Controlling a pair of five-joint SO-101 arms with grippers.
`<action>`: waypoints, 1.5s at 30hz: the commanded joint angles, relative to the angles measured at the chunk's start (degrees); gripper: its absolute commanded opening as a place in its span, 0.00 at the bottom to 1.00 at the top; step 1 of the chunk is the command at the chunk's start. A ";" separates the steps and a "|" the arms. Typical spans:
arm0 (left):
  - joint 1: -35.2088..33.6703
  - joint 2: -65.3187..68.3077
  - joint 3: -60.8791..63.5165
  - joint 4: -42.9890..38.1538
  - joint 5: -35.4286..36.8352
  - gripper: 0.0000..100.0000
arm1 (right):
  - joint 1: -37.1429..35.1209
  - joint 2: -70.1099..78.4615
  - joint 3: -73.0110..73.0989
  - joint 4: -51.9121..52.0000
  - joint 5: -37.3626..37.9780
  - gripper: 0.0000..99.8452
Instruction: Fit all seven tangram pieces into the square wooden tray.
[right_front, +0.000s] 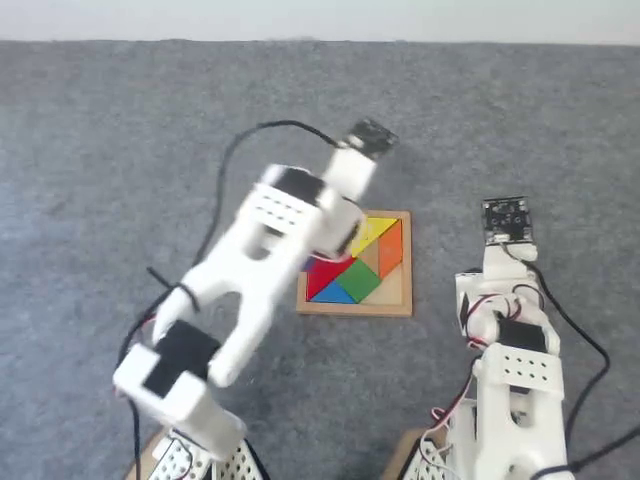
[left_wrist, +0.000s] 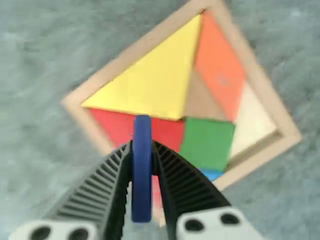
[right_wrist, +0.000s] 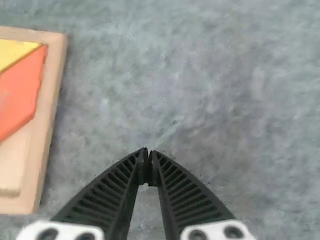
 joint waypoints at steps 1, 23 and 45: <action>3.69 4.66 -3.30 -3.78 4.04 0.01 | 2.51 0.40 -4.92 0.31 0.09 0.01; 10.11 11.16 -11.12 -0.79 9.58 0.15 | 2.15 0.57 -5.01 0.40 -0.97 0.01; 2.73 -1.23 4.44 -9.23 3.60 0.15 | 2.07 0.66 -4.84 0.22 -0.97 0.01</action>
